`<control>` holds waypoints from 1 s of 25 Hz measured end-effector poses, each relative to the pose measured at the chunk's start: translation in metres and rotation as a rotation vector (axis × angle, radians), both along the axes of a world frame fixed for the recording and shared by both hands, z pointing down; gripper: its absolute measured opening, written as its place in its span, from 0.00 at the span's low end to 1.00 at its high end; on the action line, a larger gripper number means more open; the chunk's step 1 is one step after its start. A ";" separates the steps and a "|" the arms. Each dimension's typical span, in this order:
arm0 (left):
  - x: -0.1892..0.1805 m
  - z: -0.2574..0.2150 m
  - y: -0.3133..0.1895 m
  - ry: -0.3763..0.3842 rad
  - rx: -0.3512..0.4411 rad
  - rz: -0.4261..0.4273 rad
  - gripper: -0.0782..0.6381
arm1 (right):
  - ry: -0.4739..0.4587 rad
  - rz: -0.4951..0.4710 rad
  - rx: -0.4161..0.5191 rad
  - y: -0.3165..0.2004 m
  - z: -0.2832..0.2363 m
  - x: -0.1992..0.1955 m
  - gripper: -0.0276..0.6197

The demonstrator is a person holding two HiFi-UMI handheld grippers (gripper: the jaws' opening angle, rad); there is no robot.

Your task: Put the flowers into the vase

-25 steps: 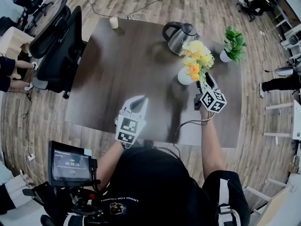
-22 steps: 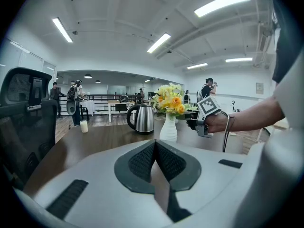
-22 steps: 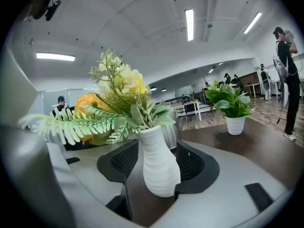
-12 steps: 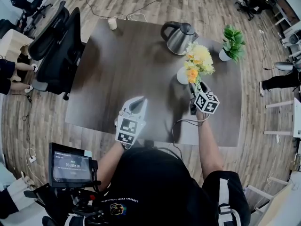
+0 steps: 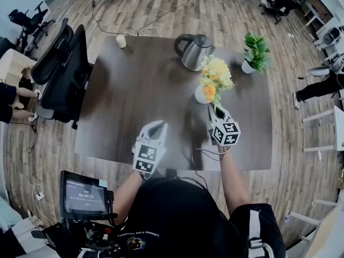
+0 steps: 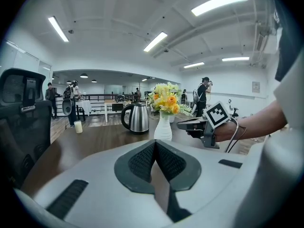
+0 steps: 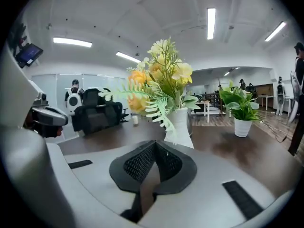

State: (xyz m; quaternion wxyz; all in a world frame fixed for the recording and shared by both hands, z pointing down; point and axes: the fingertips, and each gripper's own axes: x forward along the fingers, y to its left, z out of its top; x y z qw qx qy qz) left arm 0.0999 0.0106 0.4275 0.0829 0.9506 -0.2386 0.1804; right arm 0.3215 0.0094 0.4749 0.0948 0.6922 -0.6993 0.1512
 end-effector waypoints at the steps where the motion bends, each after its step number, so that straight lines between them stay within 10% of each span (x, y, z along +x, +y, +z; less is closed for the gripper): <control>1: 0.001 0.000 0.002 -0.001 0.001 0.005 0.12 | 0.001 -0.006 0.003 0.003 -0.001 -0.004 0.07; 25: 0.009 -0.025 0.093 -0.002 0.078 0.025 0.12 | -0.032 -0.032 0.107 0.126 -0.061 -0.044 0.07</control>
